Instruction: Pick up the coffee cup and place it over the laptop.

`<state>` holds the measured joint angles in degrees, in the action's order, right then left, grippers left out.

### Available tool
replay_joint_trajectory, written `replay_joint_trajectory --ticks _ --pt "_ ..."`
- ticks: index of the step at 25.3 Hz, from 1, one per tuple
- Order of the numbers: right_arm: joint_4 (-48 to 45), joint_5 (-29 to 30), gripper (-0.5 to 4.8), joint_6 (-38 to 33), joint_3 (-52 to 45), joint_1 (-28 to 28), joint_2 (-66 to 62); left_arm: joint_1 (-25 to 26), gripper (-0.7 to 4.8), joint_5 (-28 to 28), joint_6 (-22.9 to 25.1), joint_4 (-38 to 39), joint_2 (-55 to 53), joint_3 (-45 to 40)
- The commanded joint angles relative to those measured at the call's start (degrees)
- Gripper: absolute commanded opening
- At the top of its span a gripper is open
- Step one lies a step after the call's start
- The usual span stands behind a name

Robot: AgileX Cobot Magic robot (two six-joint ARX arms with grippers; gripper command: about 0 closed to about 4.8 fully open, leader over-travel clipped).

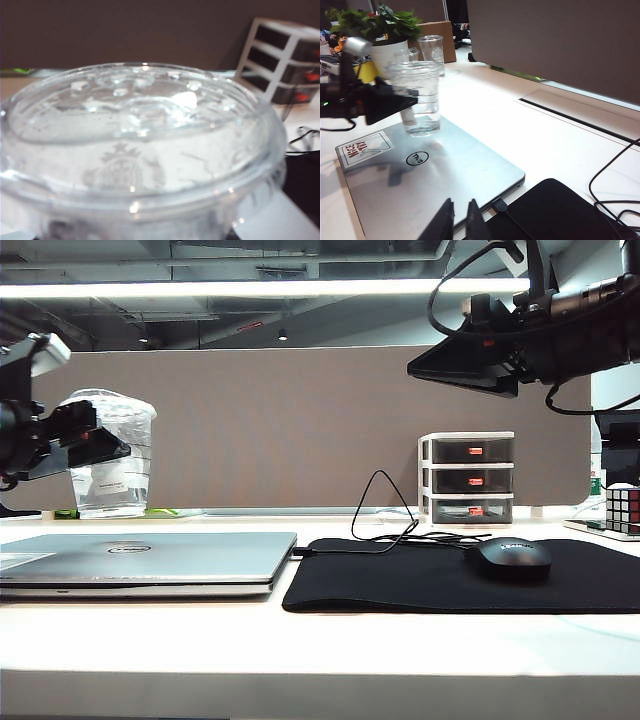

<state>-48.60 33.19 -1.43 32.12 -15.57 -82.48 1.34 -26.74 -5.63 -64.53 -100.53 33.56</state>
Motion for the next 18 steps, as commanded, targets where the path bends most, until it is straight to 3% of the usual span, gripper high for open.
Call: replay_joint_trajectory --ticks 1,18 --pt "-1.0 0.4 0.54 0.2 0.2 -0.1 0.2 -1.0 2.99 -0.4 -0.9 -10.1 0.5 -2.9" --pt "-1.0 2.0 0.53 0.2 0.2 -0.1 0.2 -2.0 2.99 -2.8 1.5 -6.7 0.5 -5.6"
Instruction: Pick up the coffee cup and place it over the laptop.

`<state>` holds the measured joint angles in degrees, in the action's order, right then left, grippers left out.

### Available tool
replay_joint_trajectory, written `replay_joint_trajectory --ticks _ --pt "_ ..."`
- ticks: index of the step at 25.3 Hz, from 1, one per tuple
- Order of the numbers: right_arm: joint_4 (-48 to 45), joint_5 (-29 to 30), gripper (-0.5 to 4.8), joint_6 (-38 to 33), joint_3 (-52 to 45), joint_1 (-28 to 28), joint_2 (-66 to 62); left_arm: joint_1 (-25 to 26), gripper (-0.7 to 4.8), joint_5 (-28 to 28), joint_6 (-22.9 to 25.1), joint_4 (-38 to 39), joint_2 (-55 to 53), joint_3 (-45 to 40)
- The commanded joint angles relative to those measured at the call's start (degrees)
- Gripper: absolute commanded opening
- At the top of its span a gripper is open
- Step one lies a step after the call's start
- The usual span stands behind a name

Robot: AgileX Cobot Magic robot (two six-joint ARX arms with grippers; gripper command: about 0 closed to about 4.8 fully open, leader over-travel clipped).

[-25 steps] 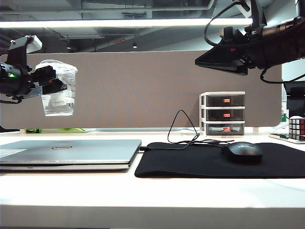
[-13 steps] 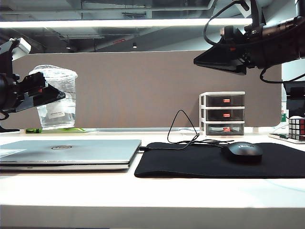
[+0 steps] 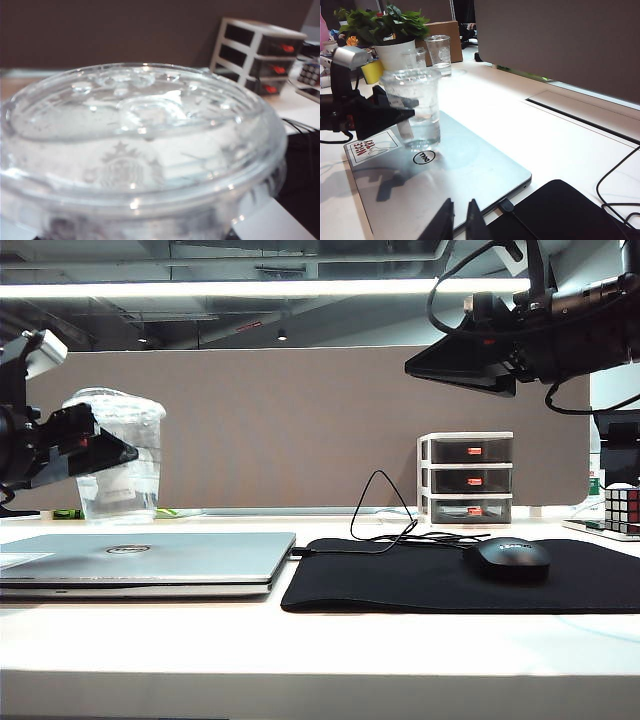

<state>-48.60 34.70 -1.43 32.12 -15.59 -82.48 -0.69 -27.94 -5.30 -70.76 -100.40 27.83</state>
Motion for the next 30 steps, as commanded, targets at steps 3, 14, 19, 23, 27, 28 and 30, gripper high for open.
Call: replay_joint_trajectory --ticks 3,14,19,23,27,28,30 --pt "-1.0 1.5 0.53 0.2 0.2 -0.1 0.2 0.0 2.99 -1.9 3.2 -0.4 0.2 0.2" --pt "-1.0 2.6 0.53 0.2 0.2 -0.1 0.2 0.0 2.98 -2.8 3.3 -4.5 -5.3 0.0" --pt "-0.9 2.6 0.53 0.2 0.2 -0.1 0.2 0.0 2.98 -2.8 3.3 -5.4 -6.2 -0.1" --pt "-0.9 2.6 0.53 0.2 0.2 -0.1 0.2 0.0 2.99 -2.7 3.1 -8.7 -6.2 -1.1" --pt "-0.9 2.6 0.53 0.2 0.2 -0.1 0.2 0.0 3.01 -2.7 2.6 -10.2 -6.2 -2.7" --pt "-0.9 2.6 0.53 0.2 0.2 -0.1 0.2 0.0 3.01 -2.7 2.0 -10.6 -6.2 -3.0" --pt "-0.9 2.6 0.53 0.2 0.2 -0.1 0.2 0.0 3.08 -2.8 0.3 -12.5 -6.1 -3.8"
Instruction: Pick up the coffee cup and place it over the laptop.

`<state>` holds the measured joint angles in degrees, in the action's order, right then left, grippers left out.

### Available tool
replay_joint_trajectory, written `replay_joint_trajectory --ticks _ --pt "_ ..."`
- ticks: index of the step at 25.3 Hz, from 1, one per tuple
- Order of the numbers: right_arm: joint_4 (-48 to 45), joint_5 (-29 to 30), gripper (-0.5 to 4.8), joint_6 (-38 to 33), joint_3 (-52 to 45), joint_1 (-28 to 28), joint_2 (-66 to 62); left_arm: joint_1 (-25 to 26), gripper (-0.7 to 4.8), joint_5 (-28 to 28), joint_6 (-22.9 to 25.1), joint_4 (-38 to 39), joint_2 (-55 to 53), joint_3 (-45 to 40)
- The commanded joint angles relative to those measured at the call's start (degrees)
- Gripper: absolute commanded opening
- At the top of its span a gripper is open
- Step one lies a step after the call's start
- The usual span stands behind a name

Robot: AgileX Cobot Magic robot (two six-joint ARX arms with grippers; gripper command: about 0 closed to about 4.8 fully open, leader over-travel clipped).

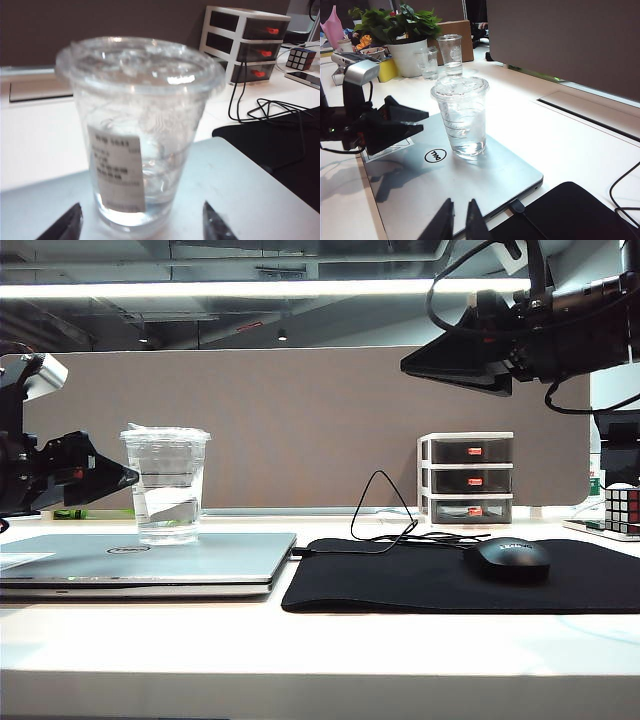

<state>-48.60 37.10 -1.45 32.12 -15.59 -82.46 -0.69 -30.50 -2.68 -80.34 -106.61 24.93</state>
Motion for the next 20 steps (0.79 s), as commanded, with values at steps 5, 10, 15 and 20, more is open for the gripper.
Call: replay_joint_trajectory --ticks 5,10,15,20 --pt "-0.9 0.4 0.53 0.0 0.2 -0.1 0.2 0.2 2.98 -0.2 -5.3 -3.1 5.6 -4.6" --pt "-0.9 0.5 0.33 -0.1 0.2 -0.1 0.2 0.9 1.05 1.7 -6.7 -1.9 21.6 -10.7" --pt "-0.8 0.3 -0.05 -0.7 0.2 -0.1 0.4 0.8 0.33 6.2 -8.3 15.6 36.4 -11.8" --pt "3.5 -5.4 -0.05 -0.3 0.2 0.0 4.1 0.7 -0.06 9.1 -6.2 35.6 53.2 -11.9"
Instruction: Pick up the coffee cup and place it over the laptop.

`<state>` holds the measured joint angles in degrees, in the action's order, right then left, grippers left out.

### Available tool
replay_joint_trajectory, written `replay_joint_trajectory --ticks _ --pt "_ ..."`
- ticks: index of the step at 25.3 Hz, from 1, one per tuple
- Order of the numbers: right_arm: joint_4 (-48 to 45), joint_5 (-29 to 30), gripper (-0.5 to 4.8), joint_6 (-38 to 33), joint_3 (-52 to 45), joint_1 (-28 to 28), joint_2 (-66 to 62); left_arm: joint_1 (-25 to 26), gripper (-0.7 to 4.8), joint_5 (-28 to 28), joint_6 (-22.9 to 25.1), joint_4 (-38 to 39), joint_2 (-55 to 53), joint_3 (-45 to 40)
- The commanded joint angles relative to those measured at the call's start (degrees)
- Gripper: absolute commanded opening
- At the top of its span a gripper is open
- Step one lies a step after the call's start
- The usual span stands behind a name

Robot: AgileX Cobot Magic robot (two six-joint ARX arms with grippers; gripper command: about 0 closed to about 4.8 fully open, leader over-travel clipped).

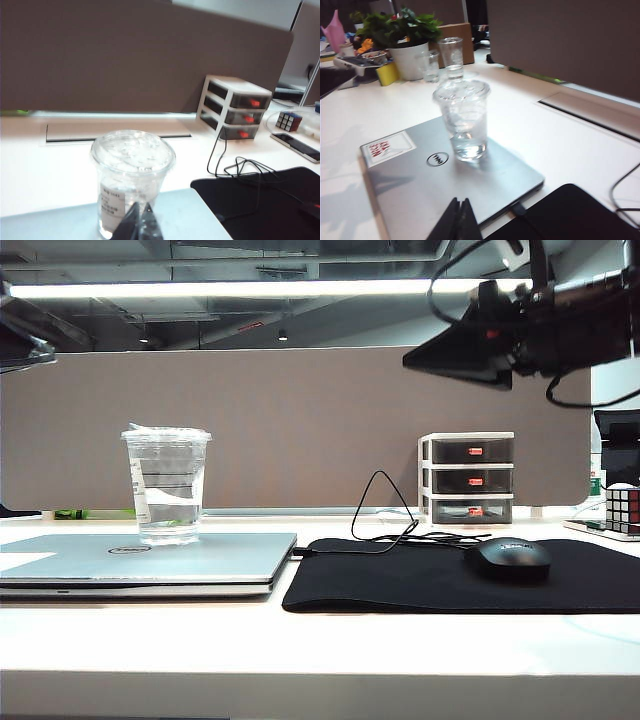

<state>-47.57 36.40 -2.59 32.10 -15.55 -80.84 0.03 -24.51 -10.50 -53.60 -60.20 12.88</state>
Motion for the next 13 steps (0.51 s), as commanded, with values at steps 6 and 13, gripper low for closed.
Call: replay_joint_trajectory --ticks 6,13 --pt "18.1 -18.8 -0.05 8.2 0.1 0.0 12.2 0.0 -0.06 15.0 5.9 31.3 28.0 0.2" --pt "21.3 -29.4 -0.05 6.1 -5.3 -0.4 22.1 -1.4 -0.06 26.6 6.9 48.5 43.7 0.2"
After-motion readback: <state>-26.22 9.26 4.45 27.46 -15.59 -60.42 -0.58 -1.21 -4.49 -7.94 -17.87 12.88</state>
